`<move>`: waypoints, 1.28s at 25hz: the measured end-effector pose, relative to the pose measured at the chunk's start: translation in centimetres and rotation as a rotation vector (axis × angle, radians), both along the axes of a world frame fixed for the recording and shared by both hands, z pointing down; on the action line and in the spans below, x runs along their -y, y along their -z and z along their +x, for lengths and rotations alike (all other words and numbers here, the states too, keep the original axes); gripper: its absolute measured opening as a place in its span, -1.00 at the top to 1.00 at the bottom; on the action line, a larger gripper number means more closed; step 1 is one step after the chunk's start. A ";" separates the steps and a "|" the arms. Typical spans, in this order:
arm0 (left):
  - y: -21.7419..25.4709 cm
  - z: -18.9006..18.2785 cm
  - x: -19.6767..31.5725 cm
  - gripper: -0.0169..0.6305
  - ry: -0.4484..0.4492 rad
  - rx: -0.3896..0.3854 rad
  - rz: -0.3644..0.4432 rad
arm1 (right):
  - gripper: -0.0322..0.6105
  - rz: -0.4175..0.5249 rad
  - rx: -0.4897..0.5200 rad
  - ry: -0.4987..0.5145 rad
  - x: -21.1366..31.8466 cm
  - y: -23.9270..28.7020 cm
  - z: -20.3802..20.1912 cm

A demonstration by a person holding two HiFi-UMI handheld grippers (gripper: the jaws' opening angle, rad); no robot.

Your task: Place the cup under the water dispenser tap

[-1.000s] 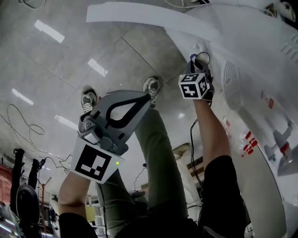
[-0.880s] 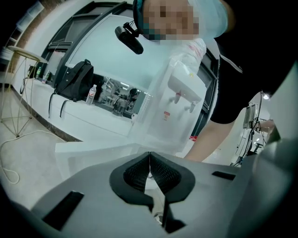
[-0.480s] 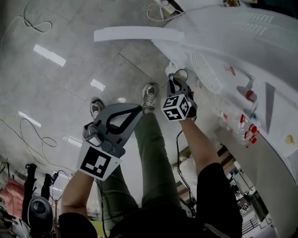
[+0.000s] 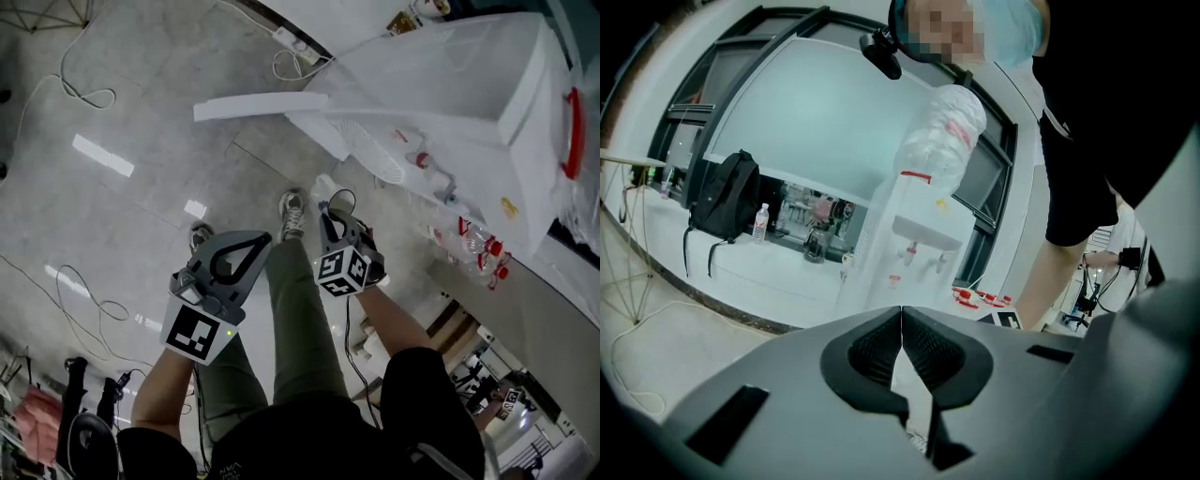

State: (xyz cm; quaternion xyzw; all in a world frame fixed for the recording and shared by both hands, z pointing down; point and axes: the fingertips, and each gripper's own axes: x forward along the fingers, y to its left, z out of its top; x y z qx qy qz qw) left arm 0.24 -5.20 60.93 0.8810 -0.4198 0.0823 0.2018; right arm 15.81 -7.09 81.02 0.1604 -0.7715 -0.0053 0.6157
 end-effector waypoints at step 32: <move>5.2 4.3 2.4 0.89 0.020 -0.006 0.030 | 0.68 0.138 -0.193 0.160 11.5 7.4 10.1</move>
